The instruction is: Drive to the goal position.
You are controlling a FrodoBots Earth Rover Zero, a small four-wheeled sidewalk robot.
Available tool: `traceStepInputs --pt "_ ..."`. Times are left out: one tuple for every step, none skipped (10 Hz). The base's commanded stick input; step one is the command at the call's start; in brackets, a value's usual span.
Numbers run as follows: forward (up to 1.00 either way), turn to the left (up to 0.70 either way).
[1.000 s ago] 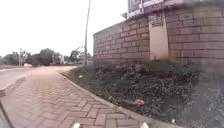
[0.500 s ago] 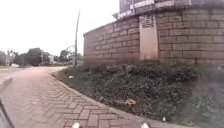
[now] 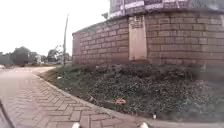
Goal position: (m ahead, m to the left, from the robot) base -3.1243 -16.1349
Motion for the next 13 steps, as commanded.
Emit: traceStepInputs --pt "0.0 -0.5" --pt "0.0 -0.5" --pt "0.0 -0.5" --pt "0.0 -0.5" --pt "0.0 -0.5" --pt "0.0 -0.5" --pt "0.0 -0.5" --pt "0.0 -0.5" --pt "0.0 -0.5" --pt "0.0 -0.5" --pt "0.0 -0.5" --pt "0.0 -0.5" --pt "0.0 -0.5"
